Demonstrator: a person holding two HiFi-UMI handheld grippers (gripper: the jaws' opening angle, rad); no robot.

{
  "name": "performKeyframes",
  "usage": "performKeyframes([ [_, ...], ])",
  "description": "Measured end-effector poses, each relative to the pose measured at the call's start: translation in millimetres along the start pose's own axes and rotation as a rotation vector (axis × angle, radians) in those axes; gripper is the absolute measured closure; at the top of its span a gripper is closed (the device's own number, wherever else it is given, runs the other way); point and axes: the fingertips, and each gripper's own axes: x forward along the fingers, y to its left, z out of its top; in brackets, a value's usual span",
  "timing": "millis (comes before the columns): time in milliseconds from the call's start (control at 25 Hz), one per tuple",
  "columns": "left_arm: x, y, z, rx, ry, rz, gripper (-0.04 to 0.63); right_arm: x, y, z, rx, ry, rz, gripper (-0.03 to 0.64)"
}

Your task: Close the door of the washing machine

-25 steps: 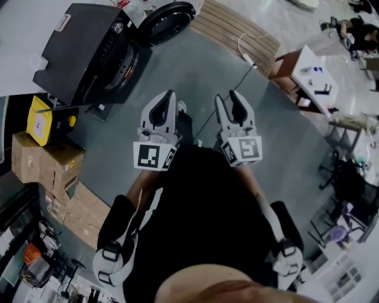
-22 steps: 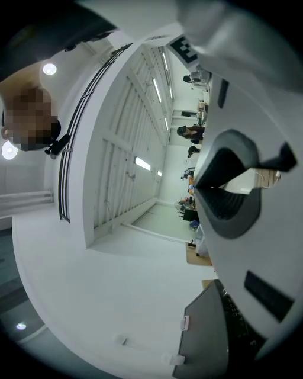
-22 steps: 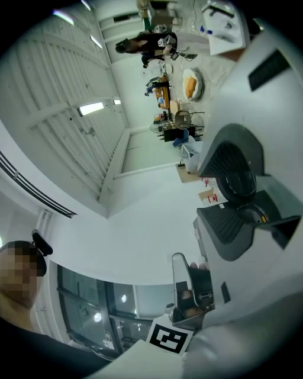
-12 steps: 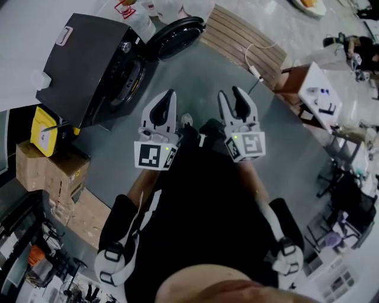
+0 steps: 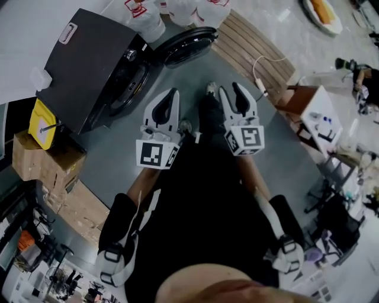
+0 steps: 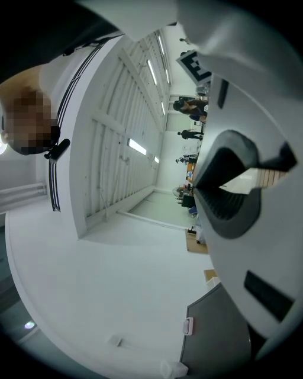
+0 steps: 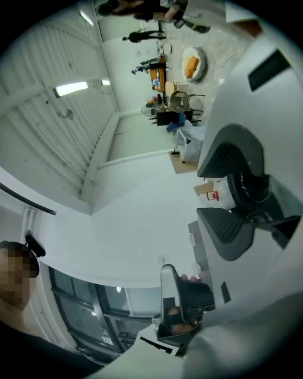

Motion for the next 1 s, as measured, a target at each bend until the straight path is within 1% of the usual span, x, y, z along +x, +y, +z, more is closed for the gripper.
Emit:
performKeyframes([
  [160, 51.1, 14.0, -5.0, 0.011, 0.021, 0.034, 0.589, 55.9, -37.4, -6.0, -0.024, 0.051, 0.045, 0.465],
  [360, 124.4, 35.6, 0.0, -0.001, 0.039, 0.086, 0.589, 126.0, -86.7, -0.2, -0.047, 0.123, 0.097, 0.465],
  [440, 151.1, 40.4, 0.5, 0.009, 0.047, 0.095, 0.589, 150.1, -105.0, 0.9, -0.046, 0.15, 0.112, 0.465],
  [560, 189.9, 45.9, 1.9, -0.007, 0.047, 0.117, 0.589, 184.0, -130.6, -2.9, -0.072, 0.196, 0.147, 0.465],
  [680, 222.9, 49.9, -2.4, -0.007, 0.063, 0.134, 0.589, 216.4, -150.9, -7.8, -0.082, 0.234, 0.188, 0.465],
  [840, 265.5, 51.1, -5.2, -0.05, 0.06, 0.171, 0.589, 250.7, -177.8, -24.3, -0.118, 0.309, 0.259, 0.466],
  [1000, 298.3, 62.8, -19.5, -0.062, 0.09, 0.2, 0.589, 291.3, -194.3, -52.7, -0.173, 0.403, 0.341, 0.468],
])
